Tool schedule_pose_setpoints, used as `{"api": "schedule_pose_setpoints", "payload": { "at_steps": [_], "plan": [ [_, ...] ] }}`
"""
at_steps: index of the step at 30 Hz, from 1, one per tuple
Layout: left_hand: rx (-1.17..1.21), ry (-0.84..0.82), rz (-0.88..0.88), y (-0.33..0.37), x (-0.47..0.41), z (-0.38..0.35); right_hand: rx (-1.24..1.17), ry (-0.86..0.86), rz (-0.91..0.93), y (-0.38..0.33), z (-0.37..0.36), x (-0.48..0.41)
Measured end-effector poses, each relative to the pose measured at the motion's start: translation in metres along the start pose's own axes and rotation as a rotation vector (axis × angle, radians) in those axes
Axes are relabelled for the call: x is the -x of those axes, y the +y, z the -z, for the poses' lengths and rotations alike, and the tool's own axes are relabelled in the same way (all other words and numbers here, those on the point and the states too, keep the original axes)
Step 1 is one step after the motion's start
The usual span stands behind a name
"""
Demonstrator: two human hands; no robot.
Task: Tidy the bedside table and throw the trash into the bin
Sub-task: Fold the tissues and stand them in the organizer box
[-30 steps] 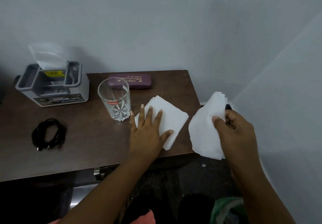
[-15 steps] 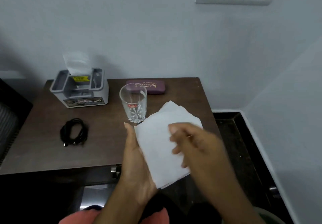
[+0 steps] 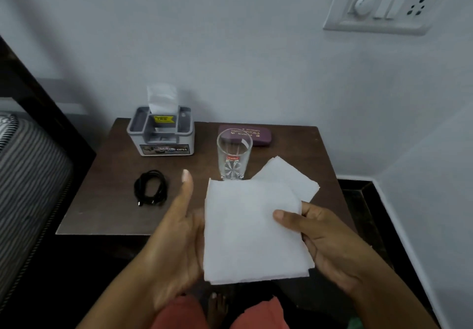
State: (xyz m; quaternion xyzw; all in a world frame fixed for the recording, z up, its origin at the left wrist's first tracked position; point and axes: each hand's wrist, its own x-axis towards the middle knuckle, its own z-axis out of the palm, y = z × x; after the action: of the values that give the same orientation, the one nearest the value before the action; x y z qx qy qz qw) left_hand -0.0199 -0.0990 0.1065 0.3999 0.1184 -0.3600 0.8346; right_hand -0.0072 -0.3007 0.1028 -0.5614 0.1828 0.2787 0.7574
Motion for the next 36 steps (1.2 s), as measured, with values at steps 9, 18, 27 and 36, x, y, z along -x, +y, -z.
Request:
{"api": "schedule_pose_setpoints", "payload": {
  "at_steps": [9,18,27,36],
  "plan": [
    [-0.358,0.268,-0.314,0.029,0.041,0.02,0.136,-0.139,0.119,-0.027,-0.047,0.015],
    [-0.261,0.192,-0.383,0.049,0.07,0.017,0.457,-0.089,0.44,-0.049,-0.073,0.027],
    [-0.119,0.1,-0.124,0.06,0.078,0.024,0.509,-0.216,0.495,-0.054,-0.085,0.031],
    [-0.781,0.114,-0.109,0.08,0.068,0.022,0.755,-0.353,0.589,-0.062,-0.1,0.015]
  ]
}}
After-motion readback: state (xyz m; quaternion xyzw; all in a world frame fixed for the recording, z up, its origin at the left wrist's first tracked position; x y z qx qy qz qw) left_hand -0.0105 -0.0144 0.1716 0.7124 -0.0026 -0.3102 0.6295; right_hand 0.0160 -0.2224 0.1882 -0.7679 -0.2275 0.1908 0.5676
